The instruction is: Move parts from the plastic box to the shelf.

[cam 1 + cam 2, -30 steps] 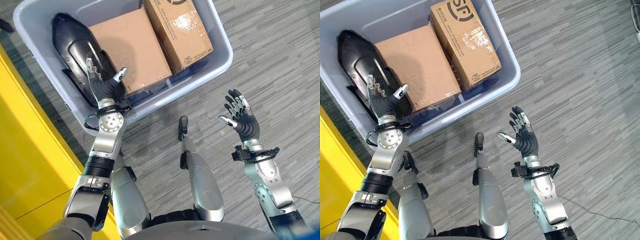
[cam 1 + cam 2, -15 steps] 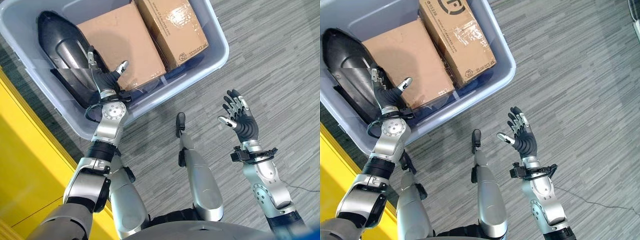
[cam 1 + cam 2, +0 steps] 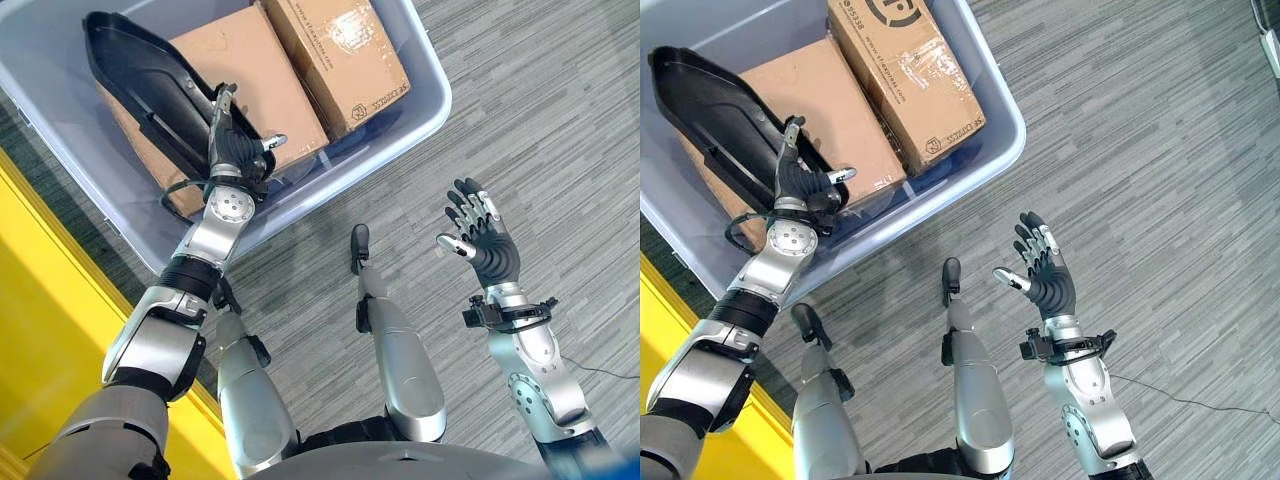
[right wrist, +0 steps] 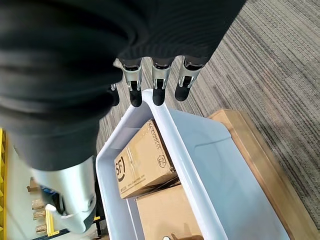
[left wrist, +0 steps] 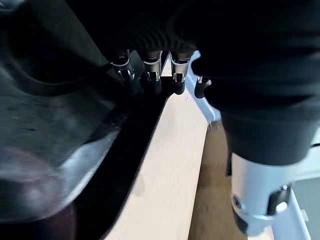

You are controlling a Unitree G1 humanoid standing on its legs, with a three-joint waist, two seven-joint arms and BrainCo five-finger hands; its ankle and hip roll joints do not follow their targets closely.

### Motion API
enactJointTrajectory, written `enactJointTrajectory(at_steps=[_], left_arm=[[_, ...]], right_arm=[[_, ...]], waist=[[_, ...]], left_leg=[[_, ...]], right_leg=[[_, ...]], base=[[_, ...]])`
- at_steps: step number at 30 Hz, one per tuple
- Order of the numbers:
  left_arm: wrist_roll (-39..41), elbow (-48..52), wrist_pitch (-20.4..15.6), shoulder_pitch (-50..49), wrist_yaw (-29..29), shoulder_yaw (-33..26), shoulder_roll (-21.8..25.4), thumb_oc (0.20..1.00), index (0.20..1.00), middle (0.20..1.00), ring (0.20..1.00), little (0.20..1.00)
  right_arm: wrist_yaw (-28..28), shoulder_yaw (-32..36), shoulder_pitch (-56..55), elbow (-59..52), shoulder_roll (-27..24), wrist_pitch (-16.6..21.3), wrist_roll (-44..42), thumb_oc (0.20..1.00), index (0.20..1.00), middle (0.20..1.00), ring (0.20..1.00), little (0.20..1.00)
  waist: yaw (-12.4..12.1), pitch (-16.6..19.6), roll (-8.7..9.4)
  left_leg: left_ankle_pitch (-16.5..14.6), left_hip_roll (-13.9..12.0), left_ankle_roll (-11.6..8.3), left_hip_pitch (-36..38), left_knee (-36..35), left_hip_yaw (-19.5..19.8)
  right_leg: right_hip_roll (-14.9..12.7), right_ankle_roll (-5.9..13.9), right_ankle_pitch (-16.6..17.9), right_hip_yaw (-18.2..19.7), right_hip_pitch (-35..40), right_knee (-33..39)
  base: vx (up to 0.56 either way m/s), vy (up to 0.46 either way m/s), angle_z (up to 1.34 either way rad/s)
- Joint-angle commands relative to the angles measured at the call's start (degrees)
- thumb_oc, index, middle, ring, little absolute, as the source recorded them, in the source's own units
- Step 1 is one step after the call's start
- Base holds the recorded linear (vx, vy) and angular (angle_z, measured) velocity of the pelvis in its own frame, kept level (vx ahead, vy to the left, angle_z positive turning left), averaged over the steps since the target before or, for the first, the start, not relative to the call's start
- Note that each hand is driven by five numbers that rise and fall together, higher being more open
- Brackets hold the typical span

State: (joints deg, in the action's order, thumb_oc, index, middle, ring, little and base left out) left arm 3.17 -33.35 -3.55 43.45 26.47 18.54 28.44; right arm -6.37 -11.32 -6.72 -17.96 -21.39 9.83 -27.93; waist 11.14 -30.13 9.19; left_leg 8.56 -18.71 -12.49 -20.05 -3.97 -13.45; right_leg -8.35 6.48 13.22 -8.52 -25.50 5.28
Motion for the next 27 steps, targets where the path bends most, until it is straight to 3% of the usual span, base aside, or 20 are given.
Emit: enactJointTrajectory(at_steps=[1,10,16,17,22,27], left_arm=[[-4.3,-3.7,0.1,1.8,-3.4,2.1,0.9,1.000,1.000,1.000,1.000,1.000],[-12.1,1.4,-0.5,-3.4,-5.9,3.9,0.3,1.000,1.000,1.000,1.000,1.000],[-13.9,7.8,-1.5,-9.5,-6.5,1.1,1.3,1.000,1.000,1.000,1.000,1.000],[-13.5,11.2,-2.0,-12.4,-6.4,-1.2,2.2,1.000,1.000,1.000,1.000,1.000],[-14.4,20.5,-3.1,-20.6,-6.7,-7.0,4.6,1.000,1.000,1.000,1.000,1.000],[-17.0,29.9,-4.7,-29.3,-6.4,-14.3,7.8,1.000,1.000,1.000,1.000,1.000]], right_arm=[[1.1,6.5,0.0,-3.5,-1.7,3.2,-1.3,1.000,1.000,1.000,1.000,1.000],[1.5,8.2,-1.2,-3.4,-1.6,3.6,-0.4,1.000,1.000,1.000,1.000,1.000],[1.4,9.5,-1.7,-3.0,-1.1,4.0,0.0,1.000,1.000,1.000,1.000,1.000],[1.3,10.2,-2.0,-3.0,-1.0,4.0,0.4,1.000,1.000,1.000,1.000,1.000],[1.1,11.3,-2.6,-2.6,-0.7,4.0,1.3,1.000,1.000,1.000,1.000,1.000],[1.1,12.9,-3.1,-2.1,-0.6,3.9,1.7,1.000,1.000,1.000,1.000,1.000]], waist=[[1.5,0.4,0.45],[0.8,0.9,-0.92],[0.1,1.1,-1.79],[-0.4,0.9,-1.99],[-1.4,1.6,-3.05],[-2.7,1.7,-3.73]], left_leg=[[0.3,-0.5,1.45,-0.7,1.5,0.2],[0.2,0.2,1.73,0.1,0.5,0.5],[0.0,0.6,1.86,0.6,0.2,0.6],[1.0,0.8,2.37,0.1,0.3,0.3],[-0.4,1.0,2.07,1.1,-0.2,0.9],[0.5,1.3,2.58,0.8,0.0,0.7]], right_leg=[[-6.9,4.86,-6.6,0.9,1.6,-3.9],[-7.3,4.90,-6.9,0.9,2.7,-3.3],[-7.6,4.98,-7.2,0.8,3.3,-3.0],[-7.7,4.56,-6.2,0.5,2.9,-3.1],[-7.9,4.98,-7.4,0.4,4.1,-2.7],[-8.3,4.54,-6.7,0.0,4.4,-2.7]], base=[[0.00,0.000,0.00],[0.00,0.000,0.00],[-0.01,0.000,0.00],[0.00,0.000,0.00],[-0.01,0.008,0.02],[-0.01,0.000,0.00]])
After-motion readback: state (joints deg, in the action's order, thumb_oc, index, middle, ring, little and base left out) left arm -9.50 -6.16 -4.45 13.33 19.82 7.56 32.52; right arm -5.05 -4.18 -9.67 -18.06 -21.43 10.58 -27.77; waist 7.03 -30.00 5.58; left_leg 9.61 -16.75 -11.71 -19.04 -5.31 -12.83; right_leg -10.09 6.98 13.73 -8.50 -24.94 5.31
